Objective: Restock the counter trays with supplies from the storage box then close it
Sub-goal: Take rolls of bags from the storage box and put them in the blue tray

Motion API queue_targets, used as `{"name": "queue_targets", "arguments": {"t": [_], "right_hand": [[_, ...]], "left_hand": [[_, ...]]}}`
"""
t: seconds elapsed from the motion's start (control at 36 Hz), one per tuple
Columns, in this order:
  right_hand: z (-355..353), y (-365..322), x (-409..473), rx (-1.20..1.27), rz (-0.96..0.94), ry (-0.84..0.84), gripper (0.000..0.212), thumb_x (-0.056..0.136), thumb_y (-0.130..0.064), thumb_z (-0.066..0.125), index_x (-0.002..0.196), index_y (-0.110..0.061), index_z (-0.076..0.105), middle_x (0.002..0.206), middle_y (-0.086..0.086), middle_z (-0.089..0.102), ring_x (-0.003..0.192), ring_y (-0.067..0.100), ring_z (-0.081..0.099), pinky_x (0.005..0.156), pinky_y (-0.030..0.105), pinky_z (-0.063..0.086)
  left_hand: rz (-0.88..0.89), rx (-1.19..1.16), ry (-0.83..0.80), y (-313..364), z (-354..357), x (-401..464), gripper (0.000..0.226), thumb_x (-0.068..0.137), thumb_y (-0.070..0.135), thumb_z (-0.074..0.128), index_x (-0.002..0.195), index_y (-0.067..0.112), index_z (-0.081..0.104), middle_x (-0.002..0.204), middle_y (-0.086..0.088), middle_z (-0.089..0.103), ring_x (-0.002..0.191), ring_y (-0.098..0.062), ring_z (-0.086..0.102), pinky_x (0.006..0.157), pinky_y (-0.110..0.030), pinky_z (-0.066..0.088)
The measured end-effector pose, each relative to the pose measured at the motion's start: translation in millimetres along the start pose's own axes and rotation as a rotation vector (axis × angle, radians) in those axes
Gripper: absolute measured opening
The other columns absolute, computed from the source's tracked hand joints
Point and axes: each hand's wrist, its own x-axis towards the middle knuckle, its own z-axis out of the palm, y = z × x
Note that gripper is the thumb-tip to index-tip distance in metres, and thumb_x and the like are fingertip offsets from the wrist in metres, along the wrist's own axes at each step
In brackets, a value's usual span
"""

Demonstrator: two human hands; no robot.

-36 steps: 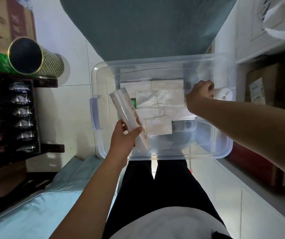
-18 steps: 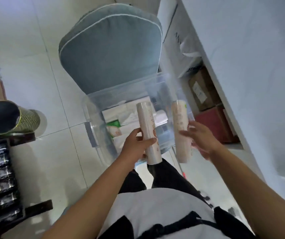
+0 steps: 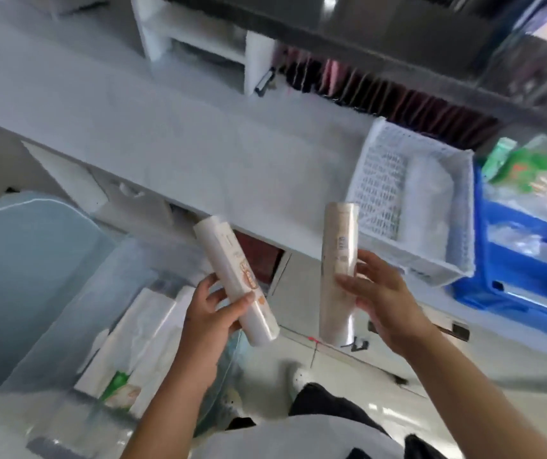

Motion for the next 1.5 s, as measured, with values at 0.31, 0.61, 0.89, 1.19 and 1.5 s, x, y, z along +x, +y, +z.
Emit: {"name": "queue_targets", "arguments": {"t": [0.31,0.61,0.89,1.19,1.5], "right_hand": [[-174,-7,-43,0.125,-0.196,0.192,0.041,0.085,-0.012,0.071,0.123,-0.022,0.064,0.111,0.007,0.070,0.104,0.024,0.068,0.091,0.044,0.055],[-370,7,-88,0.003,-0.326,0.367,0.049,0.075,-0.025,0.077,0.123,-0.026,0.065,0.112,0.000,0.069,0.106,0.024,0.064,0.092,0.039,0.051],[-424,-10,-26,-0.998,-0.331,0.305,0.060,0.086,-0.015,0.068,0.142,-0.024,0.046,0.131,0.004,0.053,0.115,0.029,0.049,0.097,0.040,0.044],[-424,20,37,-1.519,-0.136,0.015,0.063,0.089,-0.010,0.055,0.146,-0.026,0.035,0.139,0.005,0.043,0.123,0.029,0.043,0.104,0.042,0.040],[-414,38,44,-1.545,0.019,0.110,0.058,0.088,-0.013,0.055,0.142,-0.026,0.040,0.139,0.005,0.038,0.127,0.027,0.038,0.100,0.042,0.041]], "left_hand": [[0.133,0.228,-0.283,-5,166,-8,0.088,0.053,0.042,0.094,0.130,0.034,0.054,0.124,-0.001,0.069,0.112,-0.026,0.067,0.086,-0.050,0.055],[0.218,0.334,-0.424,-30,337,-29,0.070,0.063,0.031,0.086,0.127,0.038,0.058,0.123,0.002,0.070,0.112,-0.020,0.067,0.087,-0.042,0.053],[0.229,0.389,-0.438,-28,378,-34,0.067,0.070,0.024,0.084,0.129,0.036,0.056,0.125,0.005,0.069,0.116,-0.017,0.065,0.094,-0.045,0.050],[0.170,0.382,-0.430,-9,390,-7,0.069,0.063,0.019,0.081,0.126,0.032,0.057,0.119,0.004,0.071,0.111,-0.015,0.067,0.094,-0.043,0.052],[0.160,0.492,-0.499,5,403,26,0.064,0.065,0.021,0.082,0.122,0.040,0.059,0.117,0.003,0.071,0.106,-0.015,0.069,0.094,-0.042,0.051]]}}
